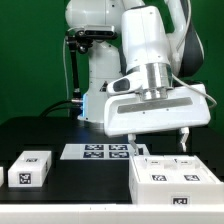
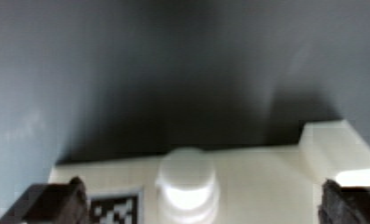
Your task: Assemble cabinet
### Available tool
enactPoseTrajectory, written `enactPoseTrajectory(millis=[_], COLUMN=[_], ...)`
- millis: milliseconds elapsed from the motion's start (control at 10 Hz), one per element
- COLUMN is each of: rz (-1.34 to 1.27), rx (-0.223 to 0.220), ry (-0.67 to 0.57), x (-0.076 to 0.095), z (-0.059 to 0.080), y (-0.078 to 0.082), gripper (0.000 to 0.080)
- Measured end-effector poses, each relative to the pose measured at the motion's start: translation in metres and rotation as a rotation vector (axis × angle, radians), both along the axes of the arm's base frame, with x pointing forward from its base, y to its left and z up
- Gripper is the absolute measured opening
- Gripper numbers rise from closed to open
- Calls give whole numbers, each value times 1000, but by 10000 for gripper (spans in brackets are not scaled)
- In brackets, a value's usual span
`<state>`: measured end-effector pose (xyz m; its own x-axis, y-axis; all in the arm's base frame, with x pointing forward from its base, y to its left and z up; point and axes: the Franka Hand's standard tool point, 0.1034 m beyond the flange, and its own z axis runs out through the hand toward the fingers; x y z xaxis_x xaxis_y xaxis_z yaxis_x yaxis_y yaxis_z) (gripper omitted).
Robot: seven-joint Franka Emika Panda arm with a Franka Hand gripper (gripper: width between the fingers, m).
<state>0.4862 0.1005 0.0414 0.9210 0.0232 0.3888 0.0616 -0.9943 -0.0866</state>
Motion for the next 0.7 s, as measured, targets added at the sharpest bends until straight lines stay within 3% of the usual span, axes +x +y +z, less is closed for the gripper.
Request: enactPoseTrajectory(millis=[500, 700], rz=[2, 9], rx=[-2, -5], ry=[19, 17], x=[-3, 5], z=[-4, -15], y=[-1, 4], gripper=[649, 649])
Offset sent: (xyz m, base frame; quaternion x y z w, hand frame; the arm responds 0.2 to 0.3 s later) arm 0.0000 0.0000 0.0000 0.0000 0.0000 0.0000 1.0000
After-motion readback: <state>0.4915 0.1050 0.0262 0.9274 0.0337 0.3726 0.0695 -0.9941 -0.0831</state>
